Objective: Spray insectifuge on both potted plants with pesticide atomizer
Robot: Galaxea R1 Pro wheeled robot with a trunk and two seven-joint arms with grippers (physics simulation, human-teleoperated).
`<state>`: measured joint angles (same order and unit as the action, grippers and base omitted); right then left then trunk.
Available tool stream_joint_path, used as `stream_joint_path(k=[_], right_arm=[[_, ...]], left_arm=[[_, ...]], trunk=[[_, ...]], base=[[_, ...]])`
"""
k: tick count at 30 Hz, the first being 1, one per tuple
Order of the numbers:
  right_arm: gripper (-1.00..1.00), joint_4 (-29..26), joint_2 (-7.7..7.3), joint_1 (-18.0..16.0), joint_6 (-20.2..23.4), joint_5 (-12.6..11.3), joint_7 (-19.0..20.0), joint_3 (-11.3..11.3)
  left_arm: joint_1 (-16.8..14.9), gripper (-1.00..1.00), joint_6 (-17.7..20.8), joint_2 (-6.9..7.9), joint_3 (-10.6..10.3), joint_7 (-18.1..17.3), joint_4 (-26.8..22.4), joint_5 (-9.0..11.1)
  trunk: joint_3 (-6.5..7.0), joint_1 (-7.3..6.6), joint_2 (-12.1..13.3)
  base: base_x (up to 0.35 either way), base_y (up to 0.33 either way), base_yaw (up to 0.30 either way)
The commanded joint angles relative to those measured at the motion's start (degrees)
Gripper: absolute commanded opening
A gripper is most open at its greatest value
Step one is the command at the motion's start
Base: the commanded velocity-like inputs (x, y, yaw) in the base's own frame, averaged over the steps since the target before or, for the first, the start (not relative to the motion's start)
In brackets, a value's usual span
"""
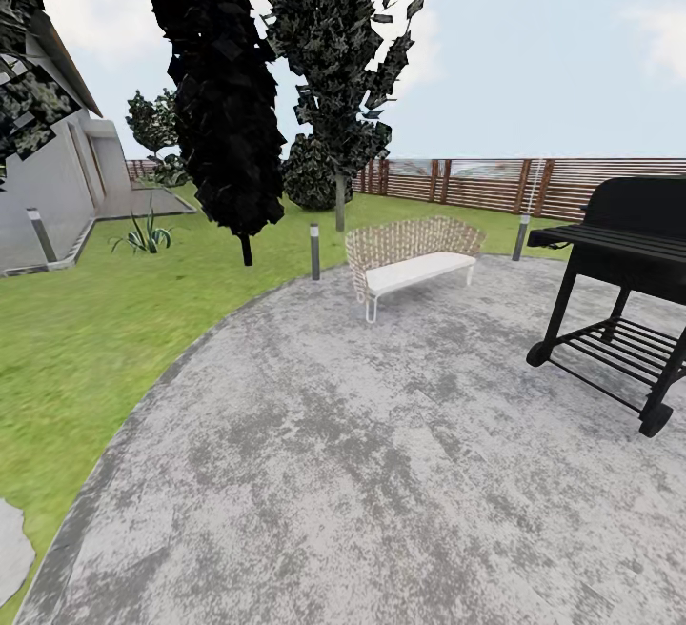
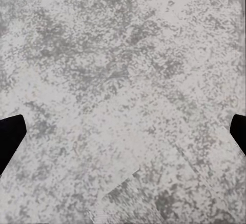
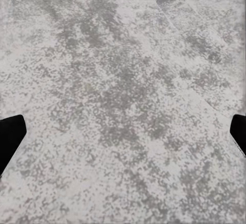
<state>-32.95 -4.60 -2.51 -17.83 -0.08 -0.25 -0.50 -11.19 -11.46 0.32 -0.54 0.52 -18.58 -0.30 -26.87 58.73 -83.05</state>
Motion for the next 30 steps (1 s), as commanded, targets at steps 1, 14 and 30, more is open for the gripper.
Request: stream_joint_path(k=[1,14,30], right_arm=[[1.00,-0.3,0.01,0.0,-0.2,0.0,0.0,0.0],[1.00,0.3,0.02,0.0,-0.3,-0.1,0.0,0.1],[1.00,2.3,0.38,0.0,-0.3,0.0,0.0,0.2]], left_arm=[[-0.2,1.00,-0.2,0.07,-0.1,0.0,0.0,-0.1],[0.5,1.00,-4.3,1.37,0.4,0.3,0.9,0.1],[0.4,1.00,-4.7,1.50,0.5,0.3,1.0,0.7]], trunk=[[-0.06,0.00,0.0],[-0.06,0.00,0.0],[-0.06,0.00,0.0]], base=[[0.000,0.000,0.000],[0.171,0.000,0.000],[0.337,0.000,0.000]])
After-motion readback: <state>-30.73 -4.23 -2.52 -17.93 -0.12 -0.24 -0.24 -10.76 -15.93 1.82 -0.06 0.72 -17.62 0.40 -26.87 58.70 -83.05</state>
